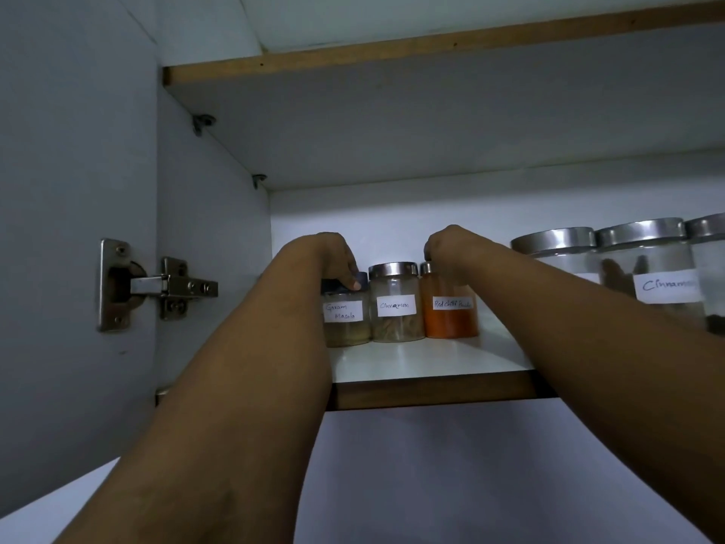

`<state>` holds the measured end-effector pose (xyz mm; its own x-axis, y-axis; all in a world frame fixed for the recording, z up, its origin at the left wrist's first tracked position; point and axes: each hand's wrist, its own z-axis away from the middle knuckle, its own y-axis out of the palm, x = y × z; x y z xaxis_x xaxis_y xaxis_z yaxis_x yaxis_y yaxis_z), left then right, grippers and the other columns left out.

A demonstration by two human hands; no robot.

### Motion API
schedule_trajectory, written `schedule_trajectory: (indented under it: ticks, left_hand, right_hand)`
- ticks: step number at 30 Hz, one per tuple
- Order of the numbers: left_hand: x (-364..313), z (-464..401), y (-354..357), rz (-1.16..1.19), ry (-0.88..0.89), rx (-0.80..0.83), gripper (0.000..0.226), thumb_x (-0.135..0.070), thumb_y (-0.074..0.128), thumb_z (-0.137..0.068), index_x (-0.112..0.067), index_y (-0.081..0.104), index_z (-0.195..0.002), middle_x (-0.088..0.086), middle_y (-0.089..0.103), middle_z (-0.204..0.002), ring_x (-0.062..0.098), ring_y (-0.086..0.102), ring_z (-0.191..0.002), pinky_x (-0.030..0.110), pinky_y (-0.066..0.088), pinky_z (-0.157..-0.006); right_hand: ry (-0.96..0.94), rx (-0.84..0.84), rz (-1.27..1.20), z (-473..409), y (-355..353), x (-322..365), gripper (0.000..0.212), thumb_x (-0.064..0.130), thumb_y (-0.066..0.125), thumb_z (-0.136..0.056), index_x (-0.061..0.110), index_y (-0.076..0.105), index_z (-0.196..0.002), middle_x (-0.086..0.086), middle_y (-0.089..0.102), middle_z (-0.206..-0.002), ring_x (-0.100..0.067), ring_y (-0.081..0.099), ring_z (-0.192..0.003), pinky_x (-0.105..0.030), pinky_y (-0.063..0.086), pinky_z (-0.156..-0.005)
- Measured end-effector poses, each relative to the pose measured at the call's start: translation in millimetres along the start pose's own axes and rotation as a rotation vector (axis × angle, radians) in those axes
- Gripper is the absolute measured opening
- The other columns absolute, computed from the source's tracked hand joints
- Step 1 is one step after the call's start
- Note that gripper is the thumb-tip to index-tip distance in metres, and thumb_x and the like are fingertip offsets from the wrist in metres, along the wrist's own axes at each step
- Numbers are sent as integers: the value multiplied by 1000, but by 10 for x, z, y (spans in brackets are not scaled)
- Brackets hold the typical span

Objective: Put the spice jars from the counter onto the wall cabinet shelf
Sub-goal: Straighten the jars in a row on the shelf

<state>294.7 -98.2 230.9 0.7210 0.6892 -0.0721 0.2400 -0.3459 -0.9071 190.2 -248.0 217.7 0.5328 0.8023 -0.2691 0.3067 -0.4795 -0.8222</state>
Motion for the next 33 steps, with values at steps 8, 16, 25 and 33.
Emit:
schedule_trajectory:
  ticks: [8, 16, 25, 33]
  left_hand:
    - [109, -97, 4, 63, 22, 1, 36, -21, 75, -82, -14, 69, -117, 6, 65, -122, 25, 58, -110, 33, 44, -85]
    - [-252, -118, 152, 134, 239, -256, 54, -48, 61, -90, -21, 54, -136, 1, 54, -140, 19, 49, -127, 31, 37, -101]
    - [-479, -170, 177, -108, 315, -227, 33, -17, 65, -90, -17, 67, -123, 3, 65, -124, 21, 59, -111, 28, 45, -89]
    - [-371, -64, 157, 233, 346, -574, 48, -46, 32, -102, -23, 42, -143, 6, 59, -134, 23, 54, -123, 37, 44, -102]
  right_hand:
    - [34, 14, -51, 2, -26, 9, 38, 13, 64, -88, 4, 57, -124, -13, 58, -121, -25, 57, -106, -32, 47, -91]
    - [60, 39, -76, 27, 2, -29, 35, 16, 58, -93, 2, 54, -125, -10, 58, -110, -22, 51, -95, -30, 45, -86]
    - [74, 78, -47, 27, 10, 67, 35, 17, 58, -93, 6, 55, -126, -8, 55, -107, -21, 51, -94, -30, 46, -90]
    - [-6, -433, -309, 306, -136, 60, 56, 21, 62, -92, 15, 37, -141, -11, 51, -129, -27, 51, -116, -36, 46, -88]
